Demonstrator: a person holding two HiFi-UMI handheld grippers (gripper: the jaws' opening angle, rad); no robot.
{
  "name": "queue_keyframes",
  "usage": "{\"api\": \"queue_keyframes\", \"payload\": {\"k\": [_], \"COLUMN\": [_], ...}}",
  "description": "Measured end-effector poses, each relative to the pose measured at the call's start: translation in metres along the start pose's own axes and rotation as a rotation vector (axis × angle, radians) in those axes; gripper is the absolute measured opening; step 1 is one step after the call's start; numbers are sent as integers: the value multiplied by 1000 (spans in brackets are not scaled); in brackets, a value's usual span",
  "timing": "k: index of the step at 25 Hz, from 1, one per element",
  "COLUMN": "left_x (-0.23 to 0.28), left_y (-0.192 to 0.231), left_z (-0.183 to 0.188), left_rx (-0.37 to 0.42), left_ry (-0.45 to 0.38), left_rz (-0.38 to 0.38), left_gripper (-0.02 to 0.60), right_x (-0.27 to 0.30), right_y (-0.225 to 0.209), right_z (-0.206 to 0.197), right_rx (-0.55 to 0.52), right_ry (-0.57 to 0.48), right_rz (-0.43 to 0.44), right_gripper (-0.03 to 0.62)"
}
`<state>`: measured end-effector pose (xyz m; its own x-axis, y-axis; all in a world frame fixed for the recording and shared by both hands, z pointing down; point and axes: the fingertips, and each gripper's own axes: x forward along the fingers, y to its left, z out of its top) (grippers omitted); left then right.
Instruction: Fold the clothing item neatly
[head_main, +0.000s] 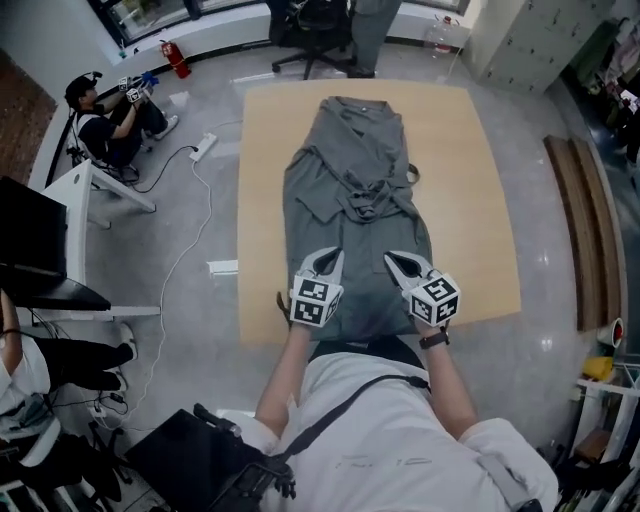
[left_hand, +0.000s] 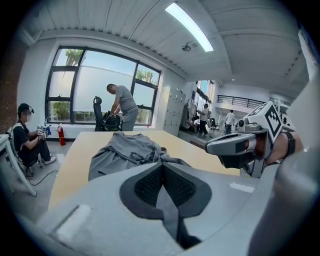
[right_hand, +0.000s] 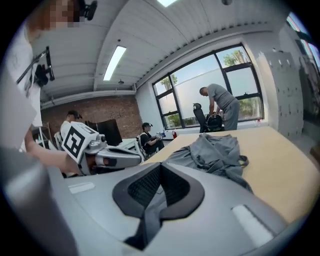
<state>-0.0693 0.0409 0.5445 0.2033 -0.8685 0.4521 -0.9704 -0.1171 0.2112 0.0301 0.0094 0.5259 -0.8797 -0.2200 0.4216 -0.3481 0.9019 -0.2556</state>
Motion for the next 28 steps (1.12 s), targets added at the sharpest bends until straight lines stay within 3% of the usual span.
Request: {"api": "queue_keyframes", "payload": {"k": [7,12,16,21,24,26,28], "left_x": [-39,-63,-85,-116,-134,-145,-153], "left_y": [-49,-106,-118,-70,-42,-26,-9], "left_z": [-21,-73,-138,-170,-193,-211,-227], "left_rx": [21,52,-45,-80,-107,-122,-131], "left_ry": [10,107,245,345,397,433,456], "left_rz": [72,131,162,293,360,401,452], "left_gripper": [2,2,2,3,10,45,103], "right_x": [-41,-93,-125,-142,-145,-147,-149], "right_y": [22,38,33,6,-10,-18,-24], "right_z": [-8,-70,-146,-179,-195,-209,-229], "right_rx": [14,104,212,211,221,240,262], "right_ry": [-113,-71,5,50,91,119,160], "right_rz": [66,129,34,-100,-152,-202,-255], "right_gripper": [5,5,5,6,69,93,171]}}
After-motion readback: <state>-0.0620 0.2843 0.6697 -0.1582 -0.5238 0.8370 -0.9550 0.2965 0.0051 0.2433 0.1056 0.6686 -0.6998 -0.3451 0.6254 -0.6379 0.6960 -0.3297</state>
